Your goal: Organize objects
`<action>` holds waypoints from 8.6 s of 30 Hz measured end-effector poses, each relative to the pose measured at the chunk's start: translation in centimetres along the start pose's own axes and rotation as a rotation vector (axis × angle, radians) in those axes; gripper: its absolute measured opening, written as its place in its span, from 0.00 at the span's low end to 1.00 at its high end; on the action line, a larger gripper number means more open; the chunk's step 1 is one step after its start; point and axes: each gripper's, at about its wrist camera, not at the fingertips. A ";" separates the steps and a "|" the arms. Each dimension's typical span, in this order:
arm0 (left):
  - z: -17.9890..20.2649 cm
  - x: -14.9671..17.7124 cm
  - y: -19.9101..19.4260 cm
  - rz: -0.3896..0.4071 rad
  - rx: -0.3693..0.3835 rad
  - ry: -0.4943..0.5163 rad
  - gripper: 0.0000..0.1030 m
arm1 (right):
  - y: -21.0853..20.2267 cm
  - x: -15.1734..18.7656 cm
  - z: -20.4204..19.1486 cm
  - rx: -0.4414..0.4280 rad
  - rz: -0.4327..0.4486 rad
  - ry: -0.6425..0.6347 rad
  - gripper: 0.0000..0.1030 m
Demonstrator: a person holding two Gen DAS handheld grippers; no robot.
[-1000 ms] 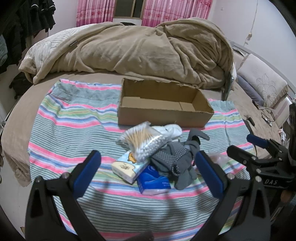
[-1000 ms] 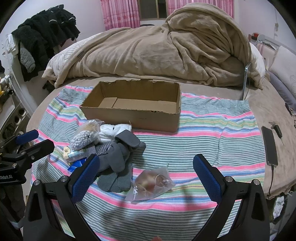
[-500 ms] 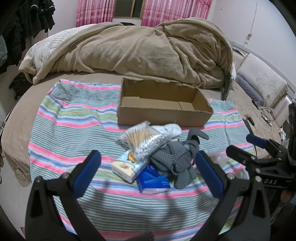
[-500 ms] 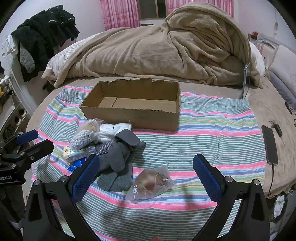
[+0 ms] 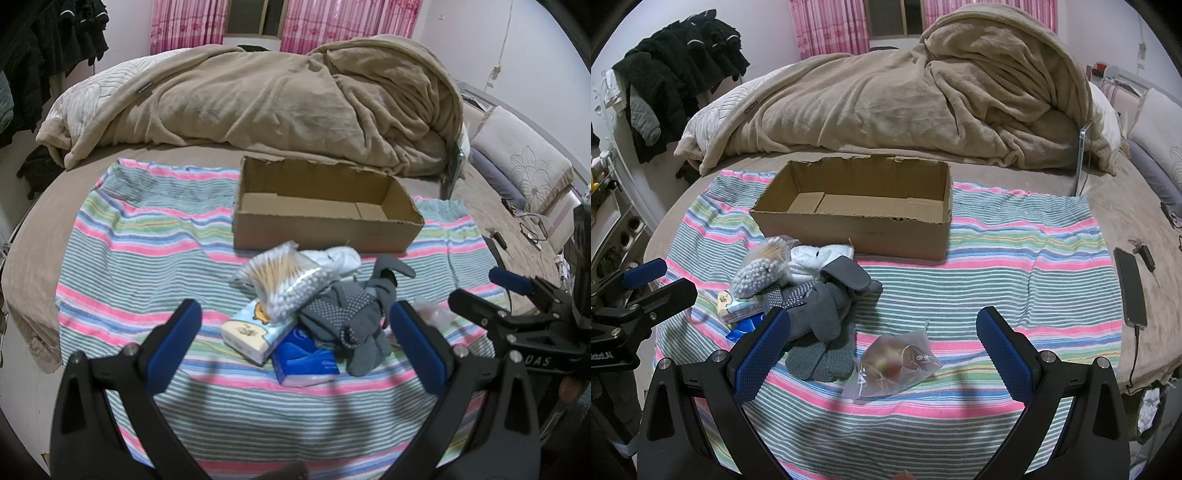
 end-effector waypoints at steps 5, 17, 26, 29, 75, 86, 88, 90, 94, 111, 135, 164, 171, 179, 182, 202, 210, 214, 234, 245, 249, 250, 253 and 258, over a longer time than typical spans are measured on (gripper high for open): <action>0.0 0.0 0.0 0.000 0.001 0.000 0.99 | 0.0 0.0 0.0 0.001 0.000 0.000 0.99; 0.1 0.1 0.0 -0.001 0.000 -0.001 0.99 | 0.0 -0.1 0.1 -0.001 0.000 0.000 0.99; 0.0 0.0 0.8 -0.015 0.002 0.004 0.99 | 0.6 0.0 0.3 -0.001 -0.011 0.008 0.99; -0.1 0.0 1.5 -0.027 0.001 0.002 0.99 | 1.0 -0.1 0.7 -0.010 -0.018 0.013 0.99; -0.4 -0.6 10.7 -0.101 0.105 0.045 0.46 | 6.9 -1.0 0.3 -0.343 -0.111 0.029 0.11; -0.4 -1.6 7.0 -0.020 0.130 0.039 0.44 | 3.1 -2.3 0.1 -0.308 -0.027 0.001 0.06; -0.4 -2.0 6.1 0.000 0.133 0.037 0.44 | 2.3 -2.7 0.3 -0.302 -0.007 -0.003 0.06; -0.5 -2.5 5.3 0.021 0.135 0.037 0.44 | 1.6 -3.2 0.5 -0.295 0.011 -0.008 0.06; -0.4 -3.6 4.2 0.054 0.139 0.042 0.44 | 0.2 -4.4 1.2 -0.277 0.051 -0.018 0.06; -0.1 -9.0 7.4 0.107 0.096 0.079 0.44 | 2.6 -10.8 4.9 -0.183 0.116 -0.058 0.06; 1.3 -8.8 16.0 -0.033 0.033 0.125 0.53 | 11.4 -10.0 6.9 -0.149 -0.028 -0.018 0.24; -0.4 -3.7 2.9 0.032 0.058 0.088 0.67 | 1.0 -4.7 3.0 -0.134 0.031 -0.036 0.69; -0.8 -1.6 2.4 -0.004 0.053 0.075 0.79 | 0.0 -2.7 2.1 -0.137 0.020 -0.043 0.72; -1.4 0.6 4.3 -0.075 0.012 0.086 0.79 | 1.9 0.0 2.3 -0.137 -0.059 -0.020 0.72; -1.6 1.2 5.0 -0.093 0.004 0.095 0.79 | 2.5 0.8 2.7 -0.128 -0.079 -0.009 0.72; -2.0 3.0 10.3 -0.199 -0.031 0.119 0.79 | 6.9 3.2 4.3 -0.117 -0.201 0.049 0.72; -1.9 3.4 10.5 -0.178 -0.035 0.130 0.66 | 7.5 4.1 4.3 -0.130 -0.241 0.066 0.62; -2.2 3.3 10.2 -0.162 -0.025 0.116 0.53 | 7.1 3.9 4.3 -0.134 -0.232 0.064 0.60; -1.4 1.7 6.7 -0.072 0.031 0.095 0.45 | 3.8 0.4 3.3 -0.145 -0.110 0.013 0.60; -1.7 -1.0 4.3 0.010 0.036 0.081 0.45 | 2.0 -3.2 2.5 -0.148 -0.029 -0.052 0.59; -1.5 -2.4 4.0 0.041 0.038 0.085 0.45 | 1.4 -4.9 2.2 -0.147 0.010 -0.076 0.59; -1.5 -2.7 4.0 0.048 0.038 0.086 0.45 | 1.4 -5.4 2.1 -0.148 0.017 -0.086 0.59; -1.3 -3.8 4.1 0.069 0.038 0.092 0.45 | 1.6 -6.5 1.7 -0.154 0.030 -0.108 0.59; -1.1 -5.4 4.8 0.090 0.034 0.099 0.45 | 2.9 -7.9 1.2 -0.166 0.033 -0.133 0.59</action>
Point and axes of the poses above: each gripper's, at about its wrist camera, not at the fingertips, and y roughly the way its jaws point, z to its right, x to its underside, and after that the axes turned 8 degrees about -x, right-handed
